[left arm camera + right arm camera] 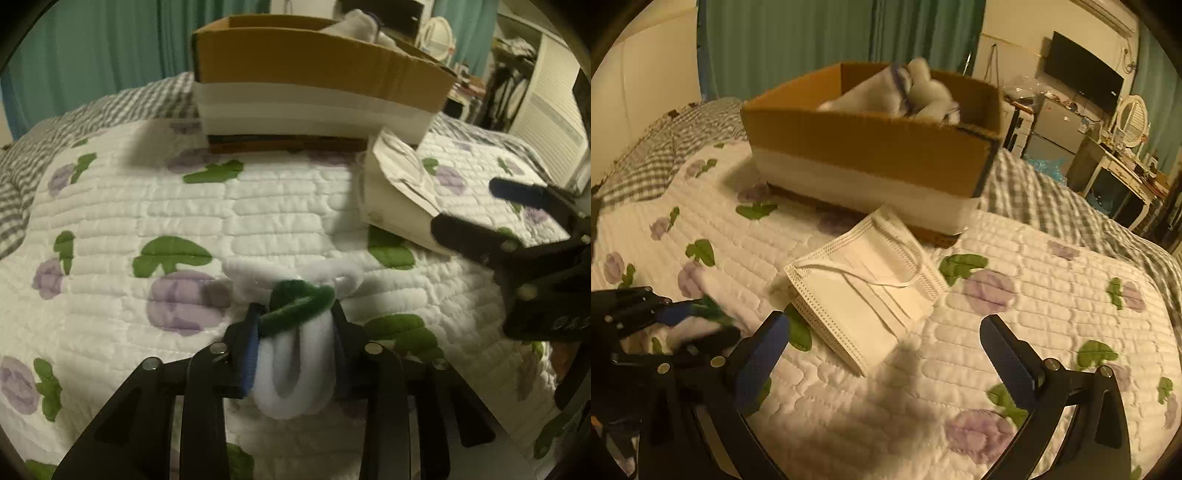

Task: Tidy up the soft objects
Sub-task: 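Grasp the green-tied sock bundle with the left gripper while the right gripper grasps the white mask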

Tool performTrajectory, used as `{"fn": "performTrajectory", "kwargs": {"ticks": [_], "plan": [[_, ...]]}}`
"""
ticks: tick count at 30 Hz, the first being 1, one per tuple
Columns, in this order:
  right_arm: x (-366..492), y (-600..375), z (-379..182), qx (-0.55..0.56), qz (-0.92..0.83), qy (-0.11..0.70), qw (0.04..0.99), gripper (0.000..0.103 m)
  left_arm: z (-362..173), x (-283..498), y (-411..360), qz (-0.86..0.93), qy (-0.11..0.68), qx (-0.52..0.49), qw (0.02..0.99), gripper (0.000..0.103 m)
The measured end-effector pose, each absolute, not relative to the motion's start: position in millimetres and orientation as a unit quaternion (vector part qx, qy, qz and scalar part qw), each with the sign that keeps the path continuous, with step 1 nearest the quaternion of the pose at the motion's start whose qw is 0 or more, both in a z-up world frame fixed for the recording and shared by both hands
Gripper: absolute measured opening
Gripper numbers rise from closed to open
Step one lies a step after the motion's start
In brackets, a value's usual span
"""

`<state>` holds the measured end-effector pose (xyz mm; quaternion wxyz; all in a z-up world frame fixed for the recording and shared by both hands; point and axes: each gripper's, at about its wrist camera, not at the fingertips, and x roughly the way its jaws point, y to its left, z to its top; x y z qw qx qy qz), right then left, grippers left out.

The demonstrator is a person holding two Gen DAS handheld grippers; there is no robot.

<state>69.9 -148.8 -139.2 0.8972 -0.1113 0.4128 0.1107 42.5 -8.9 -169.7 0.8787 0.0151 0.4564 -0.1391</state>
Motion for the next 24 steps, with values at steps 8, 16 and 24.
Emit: {"fn": "performTrajectory", "kwargs": {"ticks": [8, 16, 24], "plan": [[81, -143, -159, -0.126, 0.112, 0.416, 0.894, 0.092, -163, 50, 16, -0.098, 0.444, -0.021, 0.891, 0.031], [76, -138, -158, -0.126, 0.118, 0.411, 0.895, 0.005, -159, 44, 20, -0.088, 0.430, -0.018, 0.898, 0.031], [52, -134, -135, -0.119, 0.127, 0.384, 0.907, 0.002, -134, 32, 24, -0.089, 0.388, -0.013, 0.917, 0.031]]}}
